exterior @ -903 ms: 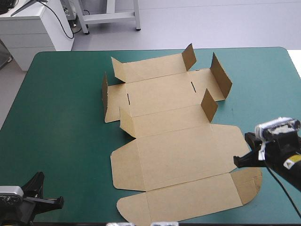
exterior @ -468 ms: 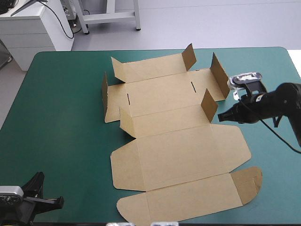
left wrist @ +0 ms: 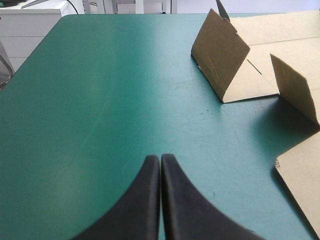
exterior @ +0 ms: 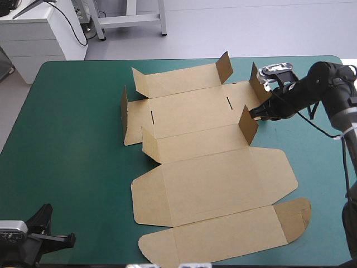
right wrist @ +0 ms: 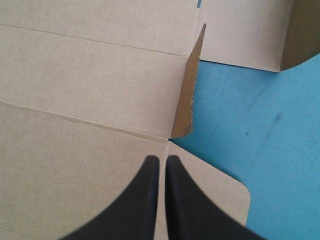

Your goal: Fold the box

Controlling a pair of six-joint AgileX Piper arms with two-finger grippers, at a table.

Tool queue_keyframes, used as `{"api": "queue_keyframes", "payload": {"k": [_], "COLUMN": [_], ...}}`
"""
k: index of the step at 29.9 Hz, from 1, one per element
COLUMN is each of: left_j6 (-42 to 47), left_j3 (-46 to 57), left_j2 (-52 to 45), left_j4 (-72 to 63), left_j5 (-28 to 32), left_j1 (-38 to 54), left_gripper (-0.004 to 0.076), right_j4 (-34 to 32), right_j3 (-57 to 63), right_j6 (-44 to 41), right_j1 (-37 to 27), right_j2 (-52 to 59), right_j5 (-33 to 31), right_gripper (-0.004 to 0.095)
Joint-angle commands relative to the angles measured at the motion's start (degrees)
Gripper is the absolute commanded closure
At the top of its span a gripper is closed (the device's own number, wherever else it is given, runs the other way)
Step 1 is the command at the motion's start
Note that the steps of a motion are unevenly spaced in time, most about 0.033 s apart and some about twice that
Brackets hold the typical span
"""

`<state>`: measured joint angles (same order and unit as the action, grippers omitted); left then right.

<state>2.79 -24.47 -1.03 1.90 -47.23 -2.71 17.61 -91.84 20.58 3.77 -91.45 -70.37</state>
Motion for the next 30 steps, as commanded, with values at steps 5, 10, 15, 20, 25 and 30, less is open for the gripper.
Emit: {"api": "queue_keyframes", "payload": {"k": [5, 10, 15, 20, 25, 30], "left_j6": [0.2, 0.2, 0.2, 0.2, 0.2, 0.2], "left_j3": [-1.3, -1.3, -1.3, -1.3, -1.3, -1.3], "left_j2": [-0.3, -0.3, -0.3, -0.3, -0.3, -0.3], "left_j4": [0.1, 0.1, 0.1, 0.1, 0.1, 0.1], "left_j5": [4.6, 4.6, 4.6, 4.6, 4.6, 4.6], "left_j1": [0.0, 0.0, 0.0, 0.0, 0.0, 0.0], "left_gripper": [0.0731, 0.0731, 0.0731, 0.0731, 0.0731, 0.0731], "right_j4": [1.3, 0.7, 0.7, -2.9, -7.5, -8.0], "right_j3": [-7.6, -9.3, -9.6, -9.6, -9.6, -9.7], "right_j6": [0.9, 0.9, 0.9, 0.9, -0.7, -4.1], "right_j1": [-0.3, -0.3, 0.0, 2.3, 5.4, 6.2], "right_j2": [-5.2, -8.7, -12.4, -16.2, -18.9, -20.3], "right_j5": [-0.9, -0.9, -0.7, 0.3, 2.2, 5.3], "right_gripper": [0.0334, 0.0155, 0.0158, 0.0159, 0.0159, 0.0200]}}
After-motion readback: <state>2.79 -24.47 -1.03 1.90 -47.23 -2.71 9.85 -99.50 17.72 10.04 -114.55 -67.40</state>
